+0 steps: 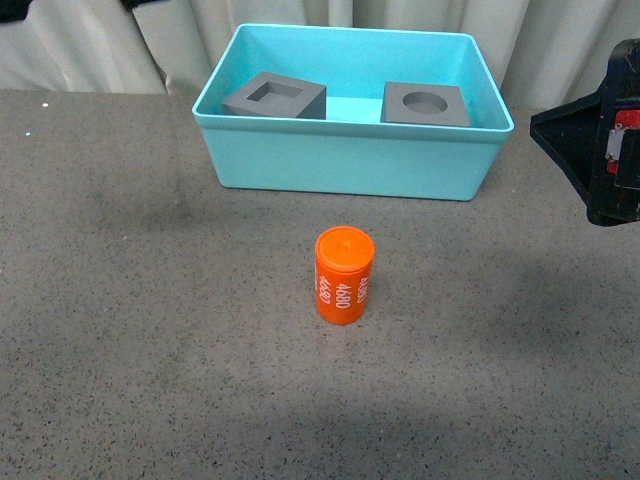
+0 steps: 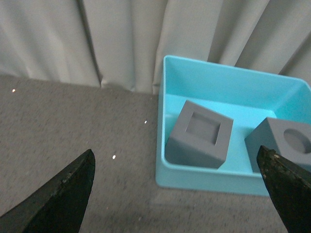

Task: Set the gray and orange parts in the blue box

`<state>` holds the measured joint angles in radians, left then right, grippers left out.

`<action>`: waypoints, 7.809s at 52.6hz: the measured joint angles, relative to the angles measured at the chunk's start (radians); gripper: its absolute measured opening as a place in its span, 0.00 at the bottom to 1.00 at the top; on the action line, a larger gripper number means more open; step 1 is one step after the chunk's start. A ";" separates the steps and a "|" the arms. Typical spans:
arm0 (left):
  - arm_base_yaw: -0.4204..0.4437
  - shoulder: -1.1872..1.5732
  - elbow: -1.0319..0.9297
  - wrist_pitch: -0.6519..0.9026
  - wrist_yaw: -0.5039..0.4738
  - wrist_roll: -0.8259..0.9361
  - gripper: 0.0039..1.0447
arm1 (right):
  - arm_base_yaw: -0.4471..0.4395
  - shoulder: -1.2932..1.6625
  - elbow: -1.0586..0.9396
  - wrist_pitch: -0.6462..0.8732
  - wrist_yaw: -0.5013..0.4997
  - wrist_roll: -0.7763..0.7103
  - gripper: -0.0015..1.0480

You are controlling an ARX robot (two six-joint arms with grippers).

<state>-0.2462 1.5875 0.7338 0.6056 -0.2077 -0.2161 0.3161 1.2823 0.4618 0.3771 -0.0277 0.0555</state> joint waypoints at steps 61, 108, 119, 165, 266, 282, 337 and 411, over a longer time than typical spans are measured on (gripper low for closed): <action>0.244 -1.227 -0.716 -0.242 0.206 0.205 0.03 | -0.001 -0.002 -0.002 0.000 0.000 0.000 0.91; 0.244 -1.582 -0.715 -0.603 0.208 0.208 0.08 | 0.000 -0.002 -0.002 0.000 0.000 0.000 0.91; 0.244 -1.584 -0.715 -0.603 0.208 0.208 0.41 | 0.022 0.092 -0.005 0.180 -0.017 -0.156 0.91; 0.244 -1.584 -0.715 -0.604 0.208 0.211 0.94 | 0.200 0.705 0.653 -0.523 -0.200 -0.412 0.89; 0.244 -1.584 -0.715 -0.604 0.208 0.211 0.94 | 0.050 1.173 1.532 -0.887 -0.150 -0.334 0.42; 0.244 -1.584 -0.715 -0.604 0.208 0.211 0.94 | 0.048 1.156 1.495 -0.822 -0.129 -0.336 0.77; 0.244 -1.584 -0.715 -0.604 0.208 0.211 0.94 | -0.058 0.066 0.006 0.358 0.304 -0.045 0.76; 0.244 -1.584 -0.715 -0.605 0.208 0.211 0.94 | -0.314 -0.866 -0.457 0.040 0.029 -0.055 0.01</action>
<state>-0.0025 0.0032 0.0185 0.0006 -0.0002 -0.0048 0.0025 0.4164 0.0044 0.4168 0.0017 0.0006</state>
